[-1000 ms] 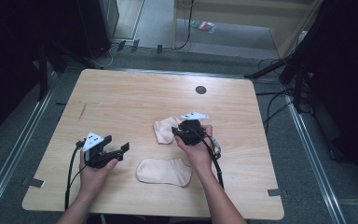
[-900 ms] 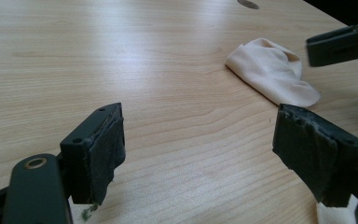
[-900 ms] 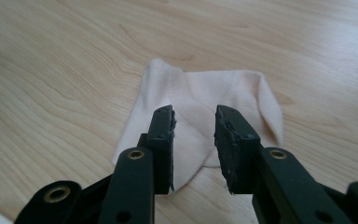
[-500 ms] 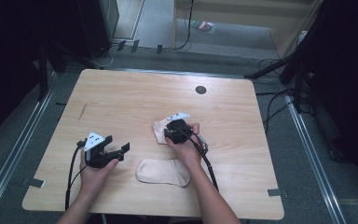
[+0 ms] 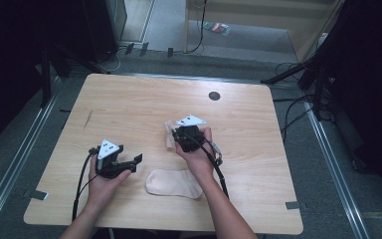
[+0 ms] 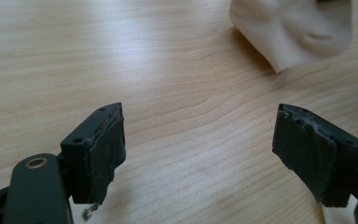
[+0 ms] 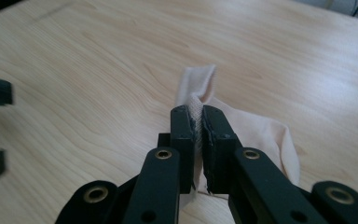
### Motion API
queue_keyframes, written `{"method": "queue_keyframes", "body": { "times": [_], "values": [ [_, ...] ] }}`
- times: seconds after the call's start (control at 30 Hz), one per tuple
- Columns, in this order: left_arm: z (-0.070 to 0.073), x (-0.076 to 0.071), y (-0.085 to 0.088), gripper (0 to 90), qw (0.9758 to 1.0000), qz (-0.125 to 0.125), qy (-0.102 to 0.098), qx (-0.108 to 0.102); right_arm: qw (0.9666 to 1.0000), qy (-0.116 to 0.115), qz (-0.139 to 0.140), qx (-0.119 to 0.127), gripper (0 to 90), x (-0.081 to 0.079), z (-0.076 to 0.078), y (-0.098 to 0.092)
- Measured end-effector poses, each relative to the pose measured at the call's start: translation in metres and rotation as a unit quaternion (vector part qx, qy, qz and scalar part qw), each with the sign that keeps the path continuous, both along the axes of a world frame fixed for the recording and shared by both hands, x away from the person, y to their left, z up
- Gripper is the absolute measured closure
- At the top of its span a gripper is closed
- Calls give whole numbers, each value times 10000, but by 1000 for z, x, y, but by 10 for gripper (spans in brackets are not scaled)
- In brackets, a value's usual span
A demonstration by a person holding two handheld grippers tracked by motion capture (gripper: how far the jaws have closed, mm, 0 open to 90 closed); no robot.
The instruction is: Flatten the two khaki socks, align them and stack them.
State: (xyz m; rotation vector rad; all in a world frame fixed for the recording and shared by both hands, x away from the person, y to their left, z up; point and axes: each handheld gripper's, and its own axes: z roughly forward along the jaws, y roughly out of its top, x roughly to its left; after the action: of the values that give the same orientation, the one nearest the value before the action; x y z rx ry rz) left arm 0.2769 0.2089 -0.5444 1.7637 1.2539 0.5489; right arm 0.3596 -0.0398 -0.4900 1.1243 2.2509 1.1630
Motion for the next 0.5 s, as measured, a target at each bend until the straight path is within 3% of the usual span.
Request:
{"method": "queue_keyframes", "body": {
  "times": [0.03, 0.07, 0.17, 0.23, 0.3, 0.43, 0.5],
  "values": [
    [1, 1, -3, 208, 10000, 2, -28, 68, 9999, -51, 50, 84, 844, -3, 9, 3],
    [2, 2, -5, 208, 9999, -32, -22, 125, 9999, -51, 50, 84, 844, -3, 9, 3],
    [4, 9, -14, 201, 9998, -192, 110, 0, 9997, -106, 101, 185, 843, -5, 21, 8],
    [4, 13, -20, 198, 9995, -276, 163, 7, 9990, -101, 219, 380, 843, -8, 35, 15],
    [3, 14, -23, 197, 9995, -252, 163, -32, 9987, -123, 266, 425, 844, -9, 39, 17],
    [4, 9, -14, 195, 9997, -240, 31, -71, 9951, -348, 455, 807, 842, -21, 67, 20],
    [4, 8, -11, 195, 9997, -237, 10, -113, 9951, -315, 419, 834, 841, -21, 67, 17]
  ]
}}
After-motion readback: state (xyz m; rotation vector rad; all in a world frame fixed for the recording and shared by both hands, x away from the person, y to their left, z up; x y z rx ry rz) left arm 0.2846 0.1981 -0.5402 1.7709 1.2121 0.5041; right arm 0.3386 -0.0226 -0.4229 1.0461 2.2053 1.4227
